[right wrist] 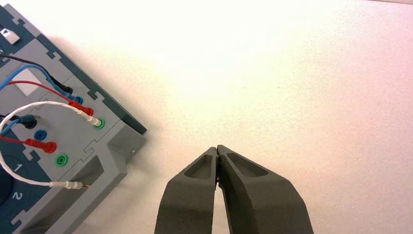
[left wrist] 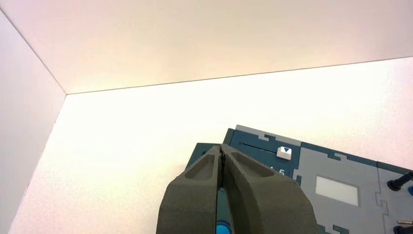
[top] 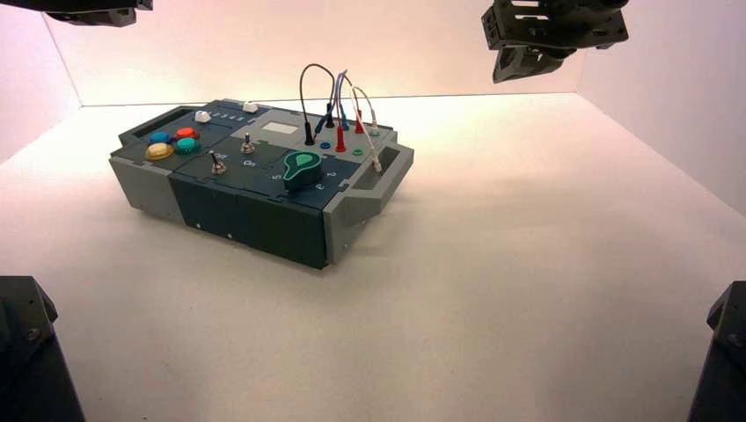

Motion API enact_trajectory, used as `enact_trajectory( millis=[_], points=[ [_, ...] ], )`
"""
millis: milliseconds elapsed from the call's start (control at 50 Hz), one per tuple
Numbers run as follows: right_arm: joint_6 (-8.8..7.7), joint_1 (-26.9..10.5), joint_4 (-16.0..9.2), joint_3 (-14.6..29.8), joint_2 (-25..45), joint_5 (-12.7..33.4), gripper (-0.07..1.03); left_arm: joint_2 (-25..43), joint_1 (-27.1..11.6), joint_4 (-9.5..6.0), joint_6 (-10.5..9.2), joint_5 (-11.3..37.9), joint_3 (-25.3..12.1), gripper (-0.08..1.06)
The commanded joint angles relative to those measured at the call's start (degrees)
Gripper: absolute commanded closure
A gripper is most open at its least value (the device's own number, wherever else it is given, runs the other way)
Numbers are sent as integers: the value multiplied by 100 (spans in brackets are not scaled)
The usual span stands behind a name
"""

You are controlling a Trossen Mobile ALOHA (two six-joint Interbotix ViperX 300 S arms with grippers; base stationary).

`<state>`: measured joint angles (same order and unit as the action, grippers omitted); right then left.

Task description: Turn the knob to position 3.

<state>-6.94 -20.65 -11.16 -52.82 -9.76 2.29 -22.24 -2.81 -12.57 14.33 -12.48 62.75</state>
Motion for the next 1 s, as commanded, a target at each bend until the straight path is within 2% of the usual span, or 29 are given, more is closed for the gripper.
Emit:
enact_trajectory(
  millis=[20,160,340,620,860,1000],
  points=[
    [9,-141,-18,202,-26,88,98,-35,-18,9,9,-35,-167,101],
    [-26,-475,9,483,62,492,98,-26,-9,9,9,-26,-167,101],
    [-44,-729,26,668,202,606,98,-35,-9,9,26,-35,-167,101],
    [-70,-1318,26,1011,466,1081,98,18,-9,18,26,-35,-176,101],
    [-53,-1705,-18,1090,387,1257,98,18,-18,18,26,-26,-176,101],
    [-44,-2065,-70,1257,360,1512,98,9,-18,9,26,-26,-176,101]
  ],
)
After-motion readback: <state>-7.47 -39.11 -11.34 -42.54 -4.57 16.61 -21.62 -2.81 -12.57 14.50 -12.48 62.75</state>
